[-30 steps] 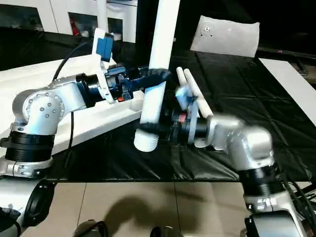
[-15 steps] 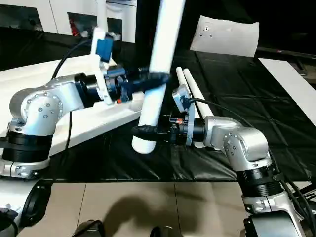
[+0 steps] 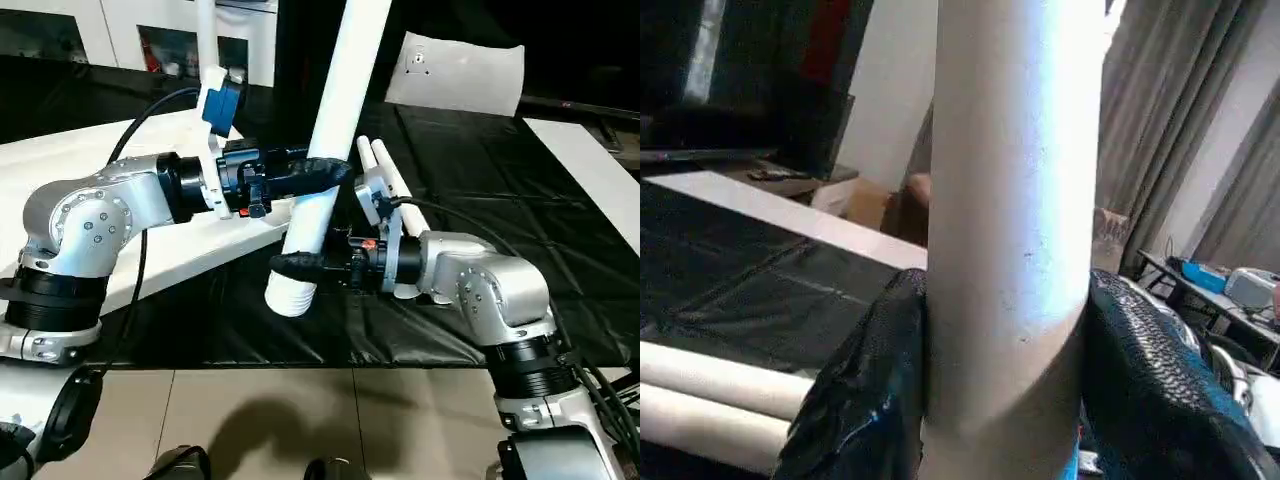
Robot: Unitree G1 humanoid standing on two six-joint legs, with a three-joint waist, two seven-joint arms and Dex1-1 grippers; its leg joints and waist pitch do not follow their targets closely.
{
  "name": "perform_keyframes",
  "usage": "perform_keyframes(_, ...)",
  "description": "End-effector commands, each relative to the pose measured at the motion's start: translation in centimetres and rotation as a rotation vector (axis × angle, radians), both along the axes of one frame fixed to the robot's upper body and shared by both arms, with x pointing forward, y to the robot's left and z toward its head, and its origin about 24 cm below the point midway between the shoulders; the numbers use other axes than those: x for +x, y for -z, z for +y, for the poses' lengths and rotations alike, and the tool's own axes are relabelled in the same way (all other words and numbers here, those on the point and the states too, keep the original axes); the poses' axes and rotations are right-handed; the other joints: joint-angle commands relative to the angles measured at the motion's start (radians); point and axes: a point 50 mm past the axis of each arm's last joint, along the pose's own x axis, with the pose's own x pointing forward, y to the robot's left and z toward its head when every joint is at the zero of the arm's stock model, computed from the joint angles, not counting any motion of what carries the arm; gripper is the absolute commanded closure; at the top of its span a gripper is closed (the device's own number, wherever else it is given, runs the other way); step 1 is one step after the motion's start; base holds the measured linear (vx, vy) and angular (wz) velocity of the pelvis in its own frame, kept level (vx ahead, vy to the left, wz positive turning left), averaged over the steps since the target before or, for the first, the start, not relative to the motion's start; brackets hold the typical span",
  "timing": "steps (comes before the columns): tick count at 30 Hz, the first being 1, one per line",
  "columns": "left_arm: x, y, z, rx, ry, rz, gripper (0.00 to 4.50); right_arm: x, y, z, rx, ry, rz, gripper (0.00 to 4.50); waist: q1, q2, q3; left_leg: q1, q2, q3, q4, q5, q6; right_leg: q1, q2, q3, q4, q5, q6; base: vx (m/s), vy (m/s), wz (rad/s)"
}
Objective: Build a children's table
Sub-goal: Insert table leg to table base
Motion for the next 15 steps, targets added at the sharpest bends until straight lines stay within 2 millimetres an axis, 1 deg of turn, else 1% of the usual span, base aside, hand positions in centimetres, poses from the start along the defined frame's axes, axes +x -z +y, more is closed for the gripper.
perform_keyframes(1,-0.29,-0.93,-0.46,-0.033,0.023,-0.037,2.65,0.14,-0.14,0.07,-0.002,0.006,-0.020,2.18,0.002,0.014,-0.101,0.017,0.001,0.005,-0.060,-0.231,-0.024,0.058,-0.064,0.032,-0.081,-0.394,-0.111,0.000,0.000,0.00)
perform_keyframes(4,-0.37,-1.00,-0.59,-0.044,0.029,-0.034,2.65,0.19,0.02,0.28,0.002,0.007,-0.016,2.30,0.002,0.013,-0.102,0.016,0.001,0.006,-0.059,-0.229,-0.025,0.057,-0.064,0.032,-0.081,-0.391,-0.112,0.000,0.000,0.00)
perform_keyframes(7,-0.41,-0.97,-0.64,-0.045,0.032,-0.033,2.65,0.20,-0.03,0.34,0.010,0.005,-0.016,2.53,0.002,0.015,-0.101,0.018,0.002,0.005,-0.060,-0.232,-0.024,0.056,-0.063,0.033,-0.081,-0.386,-0.113,0.000,0.000,0.00)
perform_keyframes(8,-0.39,-0.98,-0.65,-0.047,0.031,-0.032,2.65,0.18,-0.08,0.37,0.014,0.001,-0.017,2.53,0.002,0.016,-0.100,0.018,0.001,0.005,-0.061,-0.234,-0.025,0.056,-0.062,0.033,-0.081,-0.384,-0.115,0.000,0.000,0.00)
perform_keyframes(9,-0.37,-0.99,-0.66,-0.051,0.029,-0.031,2.65,0.15,-0.13,0.40,0.019,-0.004,-0.017,2.56,0.002,0.015,-0.099,0.018,0.001,0.005,-0.061,-0.235,-0.025,0.056,-0.063,0.033,-0.081,-0.384,-0.114,0.000,0.000,0.00)
perform_keyframes(13,-0.30,-0.99,-0.68,-0.054,0.025,-0.030,2.65,0.12,-0.18,0.40,0.019,-0.006,-0.022,2.57,0.002,0.014,-0.100,0.018,0.001,0.006,-0.060,-0.234,-0.024,0.057,-0.063,0.033,-0.081,-0.382,-0.115,0.000,0.000,0.00)
perform_keyframes(14,-0.28,-0.99,-0.66,-0.054,0.023,-0.031,2.65,0.13,-0.21,0.39,0.027,-0.004,-0.011,2.57,0.002,0.015,-0.098,0.018,0.001,0.005,-0.061,-0.236,-0.023,0.056,-0.062,0.033,-0.081,-0.387,-0.114,0.000,0.000,0.00)
perform_keyframes(15,-0.26,-0.99,-0.65,-0.053,0.022,-0.031,2.65,0.14,-0.27,0.38,0.037,-0.004,-0.004,2.01,0.001,0.015,-0.098,0.018,0.001,0.005,-0.061,-0.236,-0.023,0.056,-0.062,0.033,-0.081,-0.387,-0.113,0.000,0.000,0.00)
